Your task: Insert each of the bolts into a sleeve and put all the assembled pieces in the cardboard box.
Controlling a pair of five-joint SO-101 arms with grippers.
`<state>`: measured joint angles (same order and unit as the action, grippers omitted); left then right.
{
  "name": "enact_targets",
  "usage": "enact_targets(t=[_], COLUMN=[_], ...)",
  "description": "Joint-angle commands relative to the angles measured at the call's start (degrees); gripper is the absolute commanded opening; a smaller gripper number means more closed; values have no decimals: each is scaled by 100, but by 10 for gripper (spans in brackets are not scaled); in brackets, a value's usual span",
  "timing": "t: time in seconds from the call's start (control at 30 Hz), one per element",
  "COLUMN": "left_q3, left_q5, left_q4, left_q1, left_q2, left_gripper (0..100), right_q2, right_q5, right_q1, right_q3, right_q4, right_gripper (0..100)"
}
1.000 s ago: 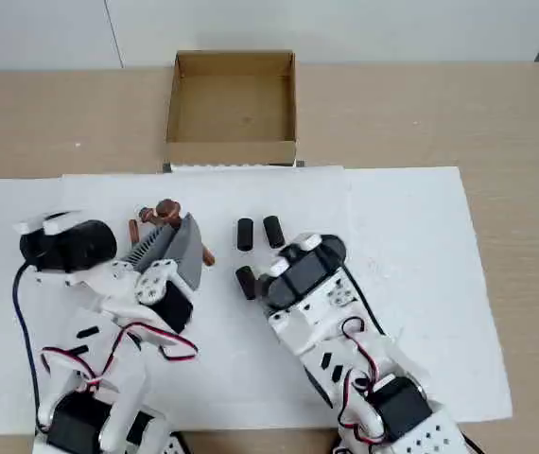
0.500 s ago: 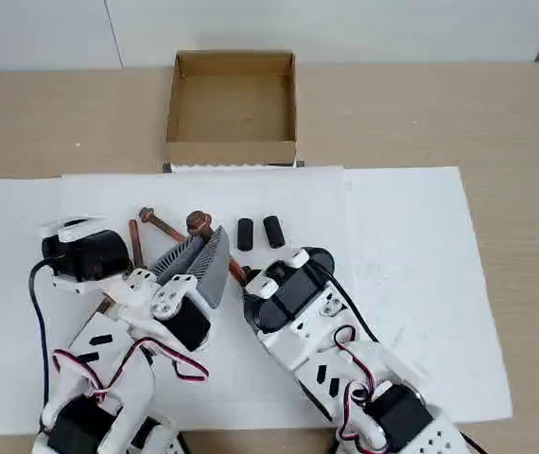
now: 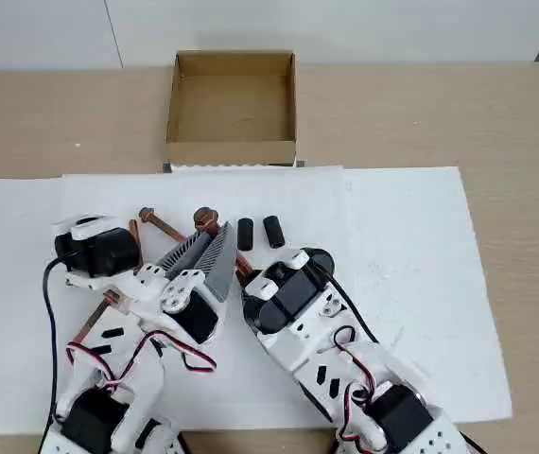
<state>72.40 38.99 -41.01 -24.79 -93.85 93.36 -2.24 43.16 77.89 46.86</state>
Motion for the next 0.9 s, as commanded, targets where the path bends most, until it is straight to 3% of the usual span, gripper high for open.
enact_targets(t=[0.0,0.2,0.53,0.87], left_q3=[13,127,207,629], left_q5=[26,18,-9,-1073], left_q4=[202,202,-229,-413], left_q1=[-18,-26,-668,-809], left_q2=[-26,-35,-53,-53], left_gripper=[5,5,5,5], right_q2=[84,84,84,92], right_q5=[-44,-220,-220,-220], right_q1=[31,31,31,31], right_q3=[-185,-185,-185,-176], right_q4=[-145,-163,-171,-163], right_gripper=[3,3,3,3])
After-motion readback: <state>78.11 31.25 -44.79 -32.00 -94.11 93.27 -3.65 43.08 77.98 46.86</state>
